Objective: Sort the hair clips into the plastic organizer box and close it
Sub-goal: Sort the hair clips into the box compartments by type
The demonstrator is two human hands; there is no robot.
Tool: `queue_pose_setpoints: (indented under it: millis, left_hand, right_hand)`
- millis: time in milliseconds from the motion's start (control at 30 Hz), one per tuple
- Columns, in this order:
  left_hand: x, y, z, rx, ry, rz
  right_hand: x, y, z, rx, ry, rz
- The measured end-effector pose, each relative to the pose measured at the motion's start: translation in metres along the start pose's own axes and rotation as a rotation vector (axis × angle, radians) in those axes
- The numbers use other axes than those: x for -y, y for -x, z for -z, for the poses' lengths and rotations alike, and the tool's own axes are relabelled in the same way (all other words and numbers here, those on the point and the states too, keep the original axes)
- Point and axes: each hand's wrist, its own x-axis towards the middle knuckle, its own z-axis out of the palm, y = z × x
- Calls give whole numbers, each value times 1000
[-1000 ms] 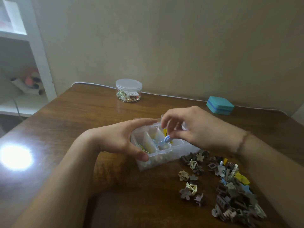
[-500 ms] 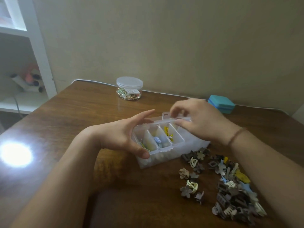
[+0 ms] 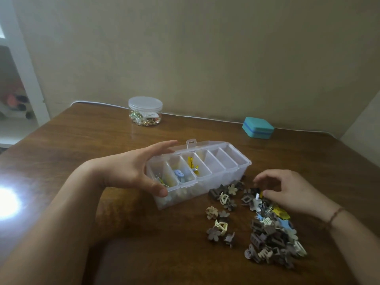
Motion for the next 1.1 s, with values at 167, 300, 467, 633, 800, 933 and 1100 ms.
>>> queue_pose_setpoints:
  millis: [167, 300, 467, 633, 800, 933, 1100]
  left_hand:
    - [1, -1, 1, 6, 15, -3]
    - [2, -1, 1, 18, 29, -1]
    - [3, -1, 1, 12, 30, -3]
    - [2, -1, 1, 8, 30, -7]
    - [2, -1, 1, 7, 25, 2]
    - [2, -1, 1, 9, 25, 3]
    - [2, -1, 0, 1, 46, 2]
  right_hand:
    - [8, -3, -9, 67, 4, -30]
    - [9, -6, -12, 35, 35, -34]
    - [4, -6, -12, -27, 36, -38]
    - [2, -2, -6, -158, -29, -18]
    - [48, -5, 7, -294, -491, 79]
    - [108, -23, -3, -136, -686, 188]
    - [141, -55, -24, -76, -526, 188]
